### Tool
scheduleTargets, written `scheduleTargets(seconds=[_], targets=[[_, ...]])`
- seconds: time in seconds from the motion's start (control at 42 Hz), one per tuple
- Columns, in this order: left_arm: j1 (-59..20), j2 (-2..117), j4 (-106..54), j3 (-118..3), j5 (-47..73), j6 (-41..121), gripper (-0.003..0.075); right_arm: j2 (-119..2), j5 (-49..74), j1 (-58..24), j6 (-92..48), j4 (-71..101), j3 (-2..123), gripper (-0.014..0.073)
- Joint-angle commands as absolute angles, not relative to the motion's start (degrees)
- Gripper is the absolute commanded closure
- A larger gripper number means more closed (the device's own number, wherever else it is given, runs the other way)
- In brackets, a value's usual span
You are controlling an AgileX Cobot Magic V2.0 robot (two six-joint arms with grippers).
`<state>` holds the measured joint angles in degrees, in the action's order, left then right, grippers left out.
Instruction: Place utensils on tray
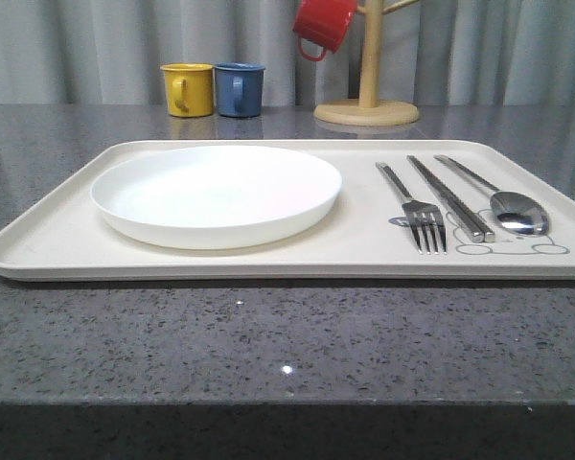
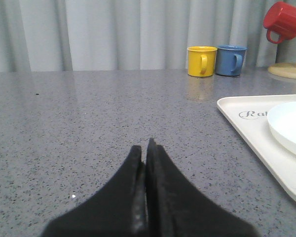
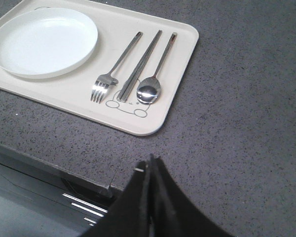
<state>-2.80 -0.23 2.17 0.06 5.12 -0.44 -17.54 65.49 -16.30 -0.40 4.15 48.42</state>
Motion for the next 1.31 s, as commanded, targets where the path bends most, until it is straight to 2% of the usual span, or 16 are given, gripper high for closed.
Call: scheduleTargets(seconds=[0.0, 1.094, 1.213, 1.285], targets=[[-2.6, -1.5, 1.3, 1.3, 0.0, -1.0, 0.074, -18.4, 61.6, -16.0, -1.0, 4.3, 49.6, 0.0661], [-2.6, -1.5, 0.0, 1.3, 0.0, -1.0, 0.074, -18.4, 61.5, -16.0, -1.0, 3.8, 49.6, 0.0661], [-2.6, -1.5, 0.0, 1.3, 0.0, -1.0, 0.074, -17.6, 58.0, -15.3, -1.0, 0.9, 47.3, 0.0661], [-2.6, -1.5, 0.0, 1.3, 0.0, -1.0, 0.074, -16.1, 51.6, -12.8, -1.0, 0.0, 43.0, 0.0661]])
